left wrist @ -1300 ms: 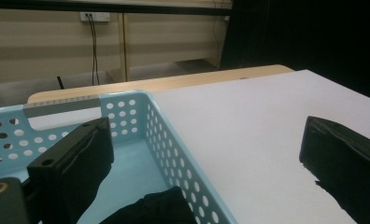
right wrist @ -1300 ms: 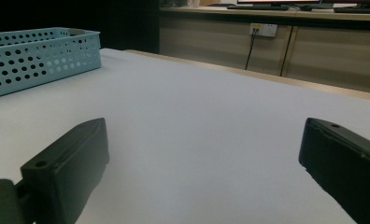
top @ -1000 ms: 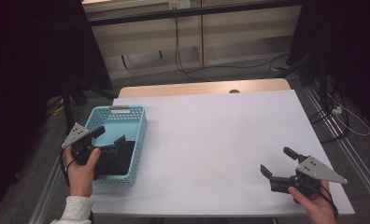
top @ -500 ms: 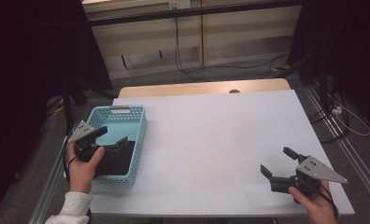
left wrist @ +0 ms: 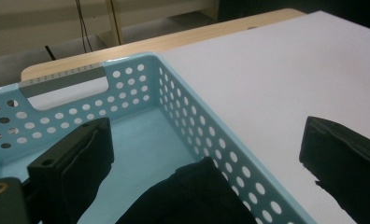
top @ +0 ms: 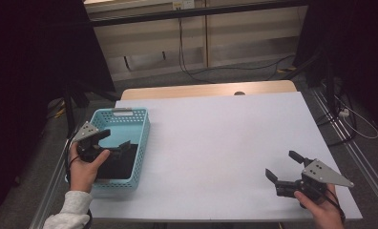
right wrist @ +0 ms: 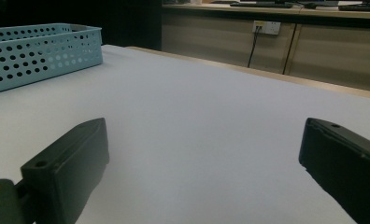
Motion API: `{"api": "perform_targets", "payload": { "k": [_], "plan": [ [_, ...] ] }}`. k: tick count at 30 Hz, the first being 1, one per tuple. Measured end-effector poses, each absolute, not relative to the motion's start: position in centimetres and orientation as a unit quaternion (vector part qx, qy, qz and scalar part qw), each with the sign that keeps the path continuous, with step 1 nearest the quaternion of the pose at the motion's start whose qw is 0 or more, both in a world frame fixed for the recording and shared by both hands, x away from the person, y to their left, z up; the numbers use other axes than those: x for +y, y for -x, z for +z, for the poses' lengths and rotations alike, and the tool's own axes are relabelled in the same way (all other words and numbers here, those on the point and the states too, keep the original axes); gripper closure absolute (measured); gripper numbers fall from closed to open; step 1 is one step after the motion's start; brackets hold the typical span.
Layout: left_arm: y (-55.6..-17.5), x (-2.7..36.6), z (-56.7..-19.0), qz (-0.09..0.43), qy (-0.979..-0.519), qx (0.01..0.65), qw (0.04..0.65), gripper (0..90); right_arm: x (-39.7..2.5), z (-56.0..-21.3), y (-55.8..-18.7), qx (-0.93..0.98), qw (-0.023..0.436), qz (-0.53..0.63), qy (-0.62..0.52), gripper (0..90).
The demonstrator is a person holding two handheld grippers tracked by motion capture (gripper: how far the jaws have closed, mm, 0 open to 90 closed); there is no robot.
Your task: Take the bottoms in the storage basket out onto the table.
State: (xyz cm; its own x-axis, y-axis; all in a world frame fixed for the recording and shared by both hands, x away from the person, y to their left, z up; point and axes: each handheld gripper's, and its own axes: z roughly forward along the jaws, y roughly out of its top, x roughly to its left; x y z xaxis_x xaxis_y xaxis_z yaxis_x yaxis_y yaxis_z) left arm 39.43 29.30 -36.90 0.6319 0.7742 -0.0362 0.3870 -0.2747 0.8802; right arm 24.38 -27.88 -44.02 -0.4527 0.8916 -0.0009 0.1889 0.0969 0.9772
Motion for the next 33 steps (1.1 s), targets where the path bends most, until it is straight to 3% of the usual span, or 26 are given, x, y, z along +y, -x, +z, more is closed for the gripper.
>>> {"api": "perform_targets", "payload": {
  "k": [33],
  "plan": [
    [-42.0,29.0,-38.4,0.152,-0.856,0.34,0.357,3.7,-27.7,-44.0,-24.4,0.667,0.325,0.535,-0.404,1.0]
  ]
}}
